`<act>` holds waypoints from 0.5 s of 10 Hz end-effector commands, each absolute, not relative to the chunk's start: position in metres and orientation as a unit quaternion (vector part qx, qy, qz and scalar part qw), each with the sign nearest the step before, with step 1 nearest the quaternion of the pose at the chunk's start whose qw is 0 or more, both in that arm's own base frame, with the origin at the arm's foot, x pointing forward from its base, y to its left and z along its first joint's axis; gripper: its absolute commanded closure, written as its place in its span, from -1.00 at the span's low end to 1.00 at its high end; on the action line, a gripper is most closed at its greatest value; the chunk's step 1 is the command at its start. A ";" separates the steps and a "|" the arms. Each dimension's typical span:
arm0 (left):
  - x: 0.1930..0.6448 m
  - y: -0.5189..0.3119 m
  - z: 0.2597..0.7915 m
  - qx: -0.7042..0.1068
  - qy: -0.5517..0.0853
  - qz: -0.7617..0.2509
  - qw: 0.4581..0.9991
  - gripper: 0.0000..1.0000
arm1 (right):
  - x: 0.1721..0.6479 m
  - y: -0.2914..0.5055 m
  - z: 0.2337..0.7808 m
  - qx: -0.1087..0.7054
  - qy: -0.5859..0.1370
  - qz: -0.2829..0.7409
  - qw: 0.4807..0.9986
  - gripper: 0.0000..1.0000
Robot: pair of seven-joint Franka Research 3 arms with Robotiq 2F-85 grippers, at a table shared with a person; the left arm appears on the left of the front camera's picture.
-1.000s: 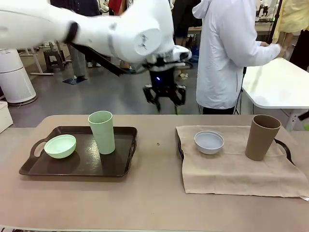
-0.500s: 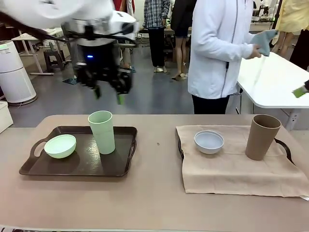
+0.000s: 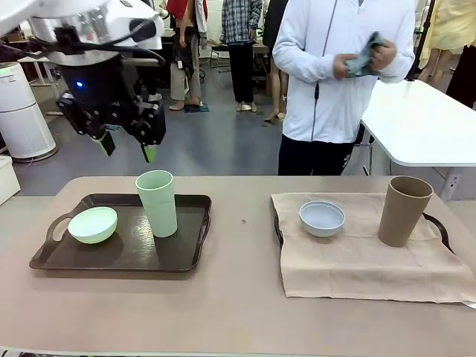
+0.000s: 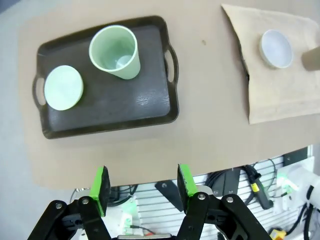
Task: Set up a tray with a mat and arrange the tableware.
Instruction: Place the Picnic Bowl and Reusable plastic cup back onto the Handle tray in front of the human's position, then pick up the Picnic Bowl and Reusable plastic cup from the Handle tray in front of the human's position and hold them in the air.
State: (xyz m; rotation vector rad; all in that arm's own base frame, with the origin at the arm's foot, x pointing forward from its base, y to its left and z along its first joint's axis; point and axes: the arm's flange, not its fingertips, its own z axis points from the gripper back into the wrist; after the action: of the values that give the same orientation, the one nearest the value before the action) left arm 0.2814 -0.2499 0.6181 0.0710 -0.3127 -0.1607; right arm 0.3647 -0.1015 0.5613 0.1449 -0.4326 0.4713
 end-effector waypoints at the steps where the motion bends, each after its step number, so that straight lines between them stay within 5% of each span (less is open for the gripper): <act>1: 0.293 -0.256 0.621 0.033 -0.147 -0.093 0.984 -0.41 | 0.375 -0.100 0.560 0.082 -0.227 0.227 0.943 -1.00; 5: 0.293 -0.256 0.621 0.033 -0.147 -0.093 0.984 -0.41 | 0.375 -0.100 0.560 0.082 -0.227 0.227 0.943 -1.00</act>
State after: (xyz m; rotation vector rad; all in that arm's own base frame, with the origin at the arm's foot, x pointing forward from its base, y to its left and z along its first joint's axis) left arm 0.2925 -0.2601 0.6173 0.0718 -0.3002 -0.1713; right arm 0.3715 -0.1007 0.5582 0.1673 -0.4551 0.4833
